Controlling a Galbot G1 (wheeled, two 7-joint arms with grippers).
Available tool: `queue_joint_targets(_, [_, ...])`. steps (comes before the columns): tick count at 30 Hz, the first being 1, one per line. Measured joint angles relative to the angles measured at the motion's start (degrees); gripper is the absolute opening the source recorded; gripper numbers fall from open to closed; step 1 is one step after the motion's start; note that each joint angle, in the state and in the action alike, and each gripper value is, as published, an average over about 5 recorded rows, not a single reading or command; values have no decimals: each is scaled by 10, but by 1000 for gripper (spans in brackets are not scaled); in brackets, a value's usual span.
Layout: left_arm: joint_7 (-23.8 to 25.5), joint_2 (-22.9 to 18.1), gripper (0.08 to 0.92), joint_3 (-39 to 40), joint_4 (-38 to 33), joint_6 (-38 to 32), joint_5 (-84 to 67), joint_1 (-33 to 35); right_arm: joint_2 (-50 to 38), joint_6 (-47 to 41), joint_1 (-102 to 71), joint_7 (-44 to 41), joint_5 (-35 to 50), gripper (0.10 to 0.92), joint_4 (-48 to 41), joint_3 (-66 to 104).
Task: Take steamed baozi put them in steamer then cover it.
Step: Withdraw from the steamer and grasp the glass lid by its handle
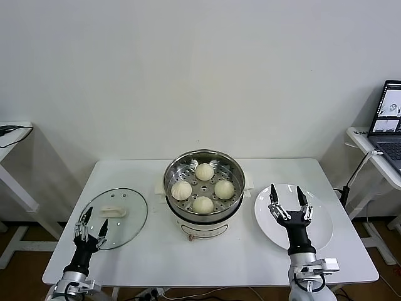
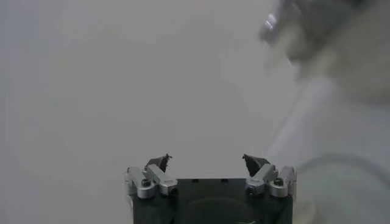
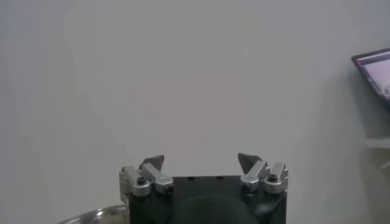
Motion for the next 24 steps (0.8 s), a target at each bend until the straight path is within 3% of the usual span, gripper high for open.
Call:
queue_joint_targets(10, [-59,8,823,-9,102,-26,146,-59,22,10,-11,3,-13,823,-7,6])
queue_joint_targets(24, [-79,10,823,-7,171,-19,218,-133,31,20,-15,3,-21,823,-16,14])
